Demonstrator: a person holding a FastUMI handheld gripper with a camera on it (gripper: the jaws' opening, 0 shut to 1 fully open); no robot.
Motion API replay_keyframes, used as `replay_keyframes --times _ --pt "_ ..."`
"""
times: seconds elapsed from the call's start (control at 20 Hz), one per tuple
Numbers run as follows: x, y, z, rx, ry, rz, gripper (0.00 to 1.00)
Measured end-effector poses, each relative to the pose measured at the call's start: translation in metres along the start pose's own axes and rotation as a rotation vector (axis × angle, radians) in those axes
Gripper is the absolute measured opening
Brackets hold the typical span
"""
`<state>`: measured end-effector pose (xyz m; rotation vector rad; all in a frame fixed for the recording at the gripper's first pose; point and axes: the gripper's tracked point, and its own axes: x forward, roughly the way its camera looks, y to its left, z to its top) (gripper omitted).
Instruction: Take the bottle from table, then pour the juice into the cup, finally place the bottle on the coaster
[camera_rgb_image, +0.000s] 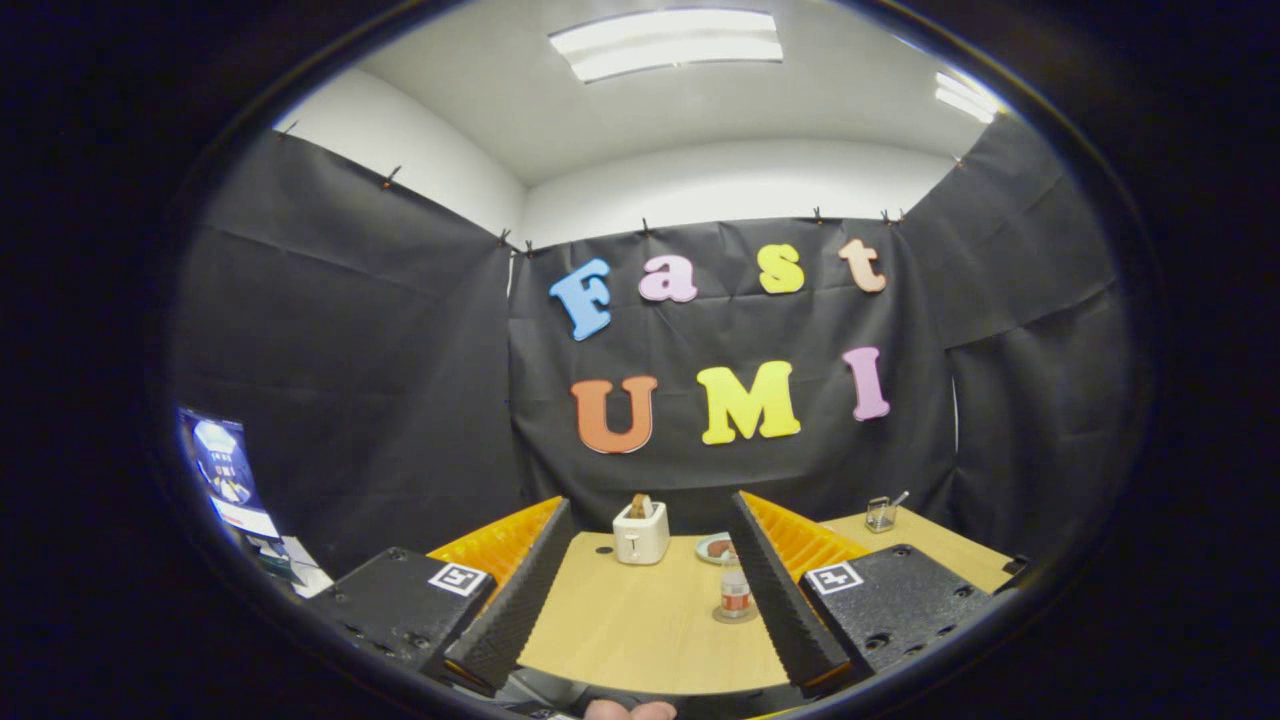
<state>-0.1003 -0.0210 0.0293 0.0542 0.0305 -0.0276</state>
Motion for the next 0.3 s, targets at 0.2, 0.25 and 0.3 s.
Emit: replay_keyframes --times 0.2,0.25,0.3 --pt "0.008 -0.011 0.002 -0.014 -0.006 -0.041 1.00" --pt "0.010 -0.014 0.001 -0.017 -0.003 -0.057 1.00" --pt "0.011 -0.015 0.000 -0.015 -0.004 -0.064 1.00"
